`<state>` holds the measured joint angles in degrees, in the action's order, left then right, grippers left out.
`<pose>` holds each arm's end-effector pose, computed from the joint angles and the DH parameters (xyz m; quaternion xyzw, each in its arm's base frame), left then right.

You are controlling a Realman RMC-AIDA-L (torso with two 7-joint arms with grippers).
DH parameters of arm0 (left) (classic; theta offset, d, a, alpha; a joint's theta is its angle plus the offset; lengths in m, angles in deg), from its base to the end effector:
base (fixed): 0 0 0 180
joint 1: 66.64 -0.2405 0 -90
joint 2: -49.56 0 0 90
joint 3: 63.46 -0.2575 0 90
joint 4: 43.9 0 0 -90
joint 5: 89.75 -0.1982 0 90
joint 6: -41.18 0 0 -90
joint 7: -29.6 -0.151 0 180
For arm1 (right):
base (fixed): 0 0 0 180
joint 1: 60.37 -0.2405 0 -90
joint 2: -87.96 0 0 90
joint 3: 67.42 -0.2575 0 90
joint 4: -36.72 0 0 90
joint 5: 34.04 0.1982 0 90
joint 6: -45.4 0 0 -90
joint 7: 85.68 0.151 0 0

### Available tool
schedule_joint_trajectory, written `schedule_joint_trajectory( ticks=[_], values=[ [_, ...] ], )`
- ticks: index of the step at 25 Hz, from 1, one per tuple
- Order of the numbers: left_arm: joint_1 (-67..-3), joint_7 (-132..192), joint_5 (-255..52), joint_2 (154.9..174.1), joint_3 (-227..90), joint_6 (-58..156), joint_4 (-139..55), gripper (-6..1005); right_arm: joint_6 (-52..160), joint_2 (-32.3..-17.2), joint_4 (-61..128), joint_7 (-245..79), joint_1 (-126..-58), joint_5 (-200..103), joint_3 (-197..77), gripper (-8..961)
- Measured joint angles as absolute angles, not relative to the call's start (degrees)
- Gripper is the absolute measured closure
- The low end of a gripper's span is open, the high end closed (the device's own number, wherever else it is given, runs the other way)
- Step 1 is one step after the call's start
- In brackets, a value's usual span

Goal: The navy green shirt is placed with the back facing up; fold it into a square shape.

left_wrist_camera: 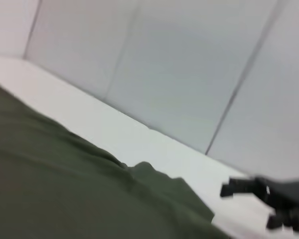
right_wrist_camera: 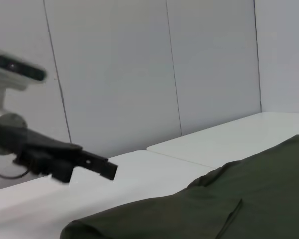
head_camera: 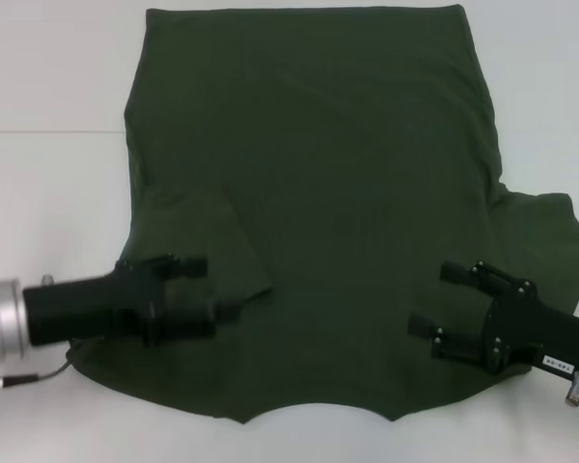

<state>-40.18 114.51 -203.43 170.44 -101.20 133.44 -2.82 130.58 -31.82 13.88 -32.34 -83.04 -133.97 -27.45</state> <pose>-0.2595 0.3064 -0.0043 -0.9157 -0.2707 -0.2707 0.1219 0.2885 0.2840 -0.0330 -0.9045 0.1819 0.3096 0.2300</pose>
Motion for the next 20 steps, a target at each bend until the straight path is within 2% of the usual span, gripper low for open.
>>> schedule_joint_trajectory(
  ticks=[3,9,14,20],
  values=[
    [-42.3,106.4,-203.7,171.03,-101.4,133.4,-2.5,51,131.2,-31.67,13.6,-32.1,-83.0,-134.0,-27.4,18],
    [-45.2,97.0,-202.8,172.23,-99.4,132.8,-2.9,52,131.9,-31.81,9.1,-25.7,-82.5,-134.3,-27.1,19],
    [-45.8,96.0,-202.7,172.42,-99.0,133.0,-2.8,62,133.2,-31.76,-2.0,-8.5,-81.1,-134.7,-27.3,21],
    [-46.0,95.8,-202.8,172.21,-99.0,133.8,-2.7,61,132.6,-30.72,-19.4,21.8,-80.2,-143.5,-29.4,22]
  ],
)
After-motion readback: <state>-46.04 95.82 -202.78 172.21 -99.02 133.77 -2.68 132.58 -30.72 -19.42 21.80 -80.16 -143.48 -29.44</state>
